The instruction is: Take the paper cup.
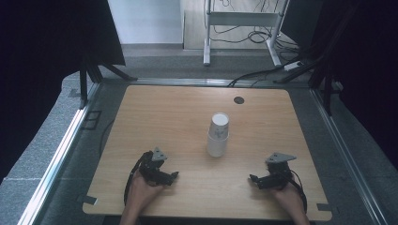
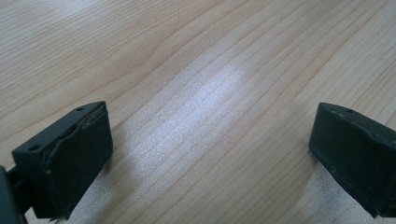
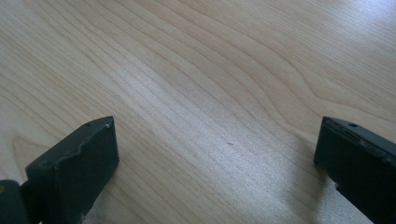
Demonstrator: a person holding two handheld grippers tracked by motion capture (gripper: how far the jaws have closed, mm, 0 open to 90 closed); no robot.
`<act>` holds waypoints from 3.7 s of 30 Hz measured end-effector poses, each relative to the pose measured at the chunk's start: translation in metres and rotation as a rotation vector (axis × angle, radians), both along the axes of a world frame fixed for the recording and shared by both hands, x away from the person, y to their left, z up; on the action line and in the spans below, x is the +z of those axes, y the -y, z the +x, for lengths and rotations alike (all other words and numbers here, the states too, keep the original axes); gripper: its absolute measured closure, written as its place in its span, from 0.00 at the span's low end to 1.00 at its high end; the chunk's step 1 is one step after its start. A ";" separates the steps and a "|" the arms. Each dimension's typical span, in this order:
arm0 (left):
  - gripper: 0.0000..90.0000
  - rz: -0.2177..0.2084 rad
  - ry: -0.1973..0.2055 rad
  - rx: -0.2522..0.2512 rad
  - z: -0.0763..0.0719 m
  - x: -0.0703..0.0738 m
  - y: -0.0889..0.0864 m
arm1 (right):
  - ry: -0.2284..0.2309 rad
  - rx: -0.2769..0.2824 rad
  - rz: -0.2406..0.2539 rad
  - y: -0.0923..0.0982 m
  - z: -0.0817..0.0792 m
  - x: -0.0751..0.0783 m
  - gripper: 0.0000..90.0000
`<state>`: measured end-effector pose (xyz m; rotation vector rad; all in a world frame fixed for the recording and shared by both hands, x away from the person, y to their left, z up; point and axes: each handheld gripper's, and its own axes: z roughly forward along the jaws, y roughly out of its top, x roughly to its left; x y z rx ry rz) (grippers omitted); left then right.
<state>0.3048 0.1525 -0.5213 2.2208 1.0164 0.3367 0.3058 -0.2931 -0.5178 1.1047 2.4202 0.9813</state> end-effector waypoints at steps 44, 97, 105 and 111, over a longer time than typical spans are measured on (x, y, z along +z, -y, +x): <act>0.03 -0.014 0.011 -0.025 0.002 0.008 0.006 | 0.005 0.008 0.052 0.000 0.000 0.014 0.01; 0.06 -0.099 0.092 -0.245 0.059 0.063 0.080 | 0.057 0.184 0.154 -0.044 0.032 0.084 0.03; 0.09 -0.115 0.099 -0.265 0.066 0.066 0.089 | 0.064 0.205 0.154 -0.053 0.039 0.094 0.04; 0.09 -0.129 0.096 -0.284 0.072 0.068 0.096 | 0.072 0.222 0.152 -0.061 0.045 0.102 0.08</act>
